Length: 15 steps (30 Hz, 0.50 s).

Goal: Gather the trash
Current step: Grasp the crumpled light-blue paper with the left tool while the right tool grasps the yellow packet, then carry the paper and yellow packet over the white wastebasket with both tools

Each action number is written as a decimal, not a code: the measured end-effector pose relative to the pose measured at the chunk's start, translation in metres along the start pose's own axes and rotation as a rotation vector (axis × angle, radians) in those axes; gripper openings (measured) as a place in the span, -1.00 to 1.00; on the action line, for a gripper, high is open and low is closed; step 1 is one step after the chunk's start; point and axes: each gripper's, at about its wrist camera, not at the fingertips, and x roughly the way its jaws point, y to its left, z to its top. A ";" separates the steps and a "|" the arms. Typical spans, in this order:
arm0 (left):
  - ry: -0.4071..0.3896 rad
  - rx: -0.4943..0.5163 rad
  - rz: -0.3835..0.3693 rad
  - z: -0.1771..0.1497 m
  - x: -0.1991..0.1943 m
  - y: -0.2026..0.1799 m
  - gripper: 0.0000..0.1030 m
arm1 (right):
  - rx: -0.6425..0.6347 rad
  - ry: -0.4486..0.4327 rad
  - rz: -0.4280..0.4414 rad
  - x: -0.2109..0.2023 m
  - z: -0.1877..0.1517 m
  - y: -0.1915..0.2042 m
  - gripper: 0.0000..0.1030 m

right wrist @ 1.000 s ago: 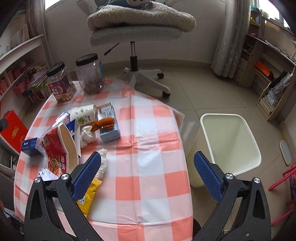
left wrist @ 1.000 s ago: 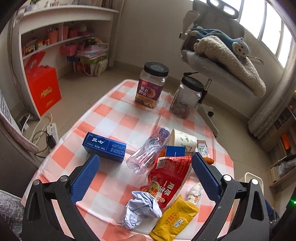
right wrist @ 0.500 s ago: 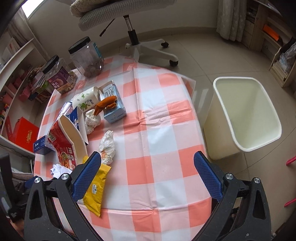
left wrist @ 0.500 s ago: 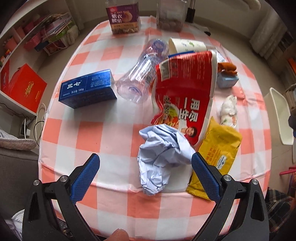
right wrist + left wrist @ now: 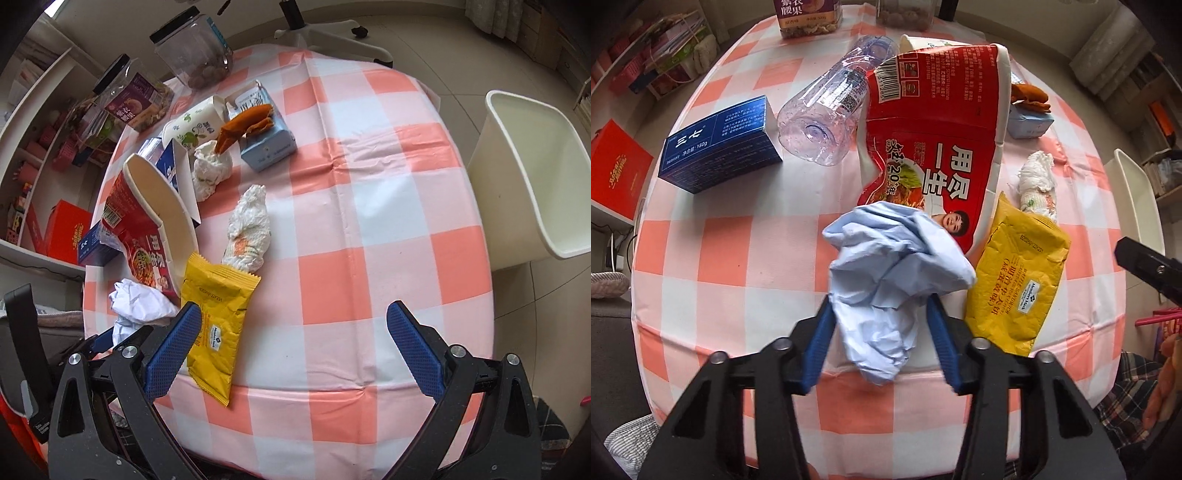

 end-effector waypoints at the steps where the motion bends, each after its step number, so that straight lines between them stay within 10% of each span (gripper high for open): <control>1: -0.011 -0.004 -0.021 -0.002 -0.003 0.001 -0.41 | 0.006 0.019 0.017 0.005 -0.002 0.002 0.87; 5: -0.101 -0.011 -0.067 -0.009 -0.033 0.007 -0.73 | 0.014 0.081 0.085 0.021 -0.011 0.014 0.86; 15: -0.214 -0.044 -0.079 -0.017 -0.062 0.033 -0.67 | -0.043 0.139 0.103 0.051 -0.022 0.043 0.50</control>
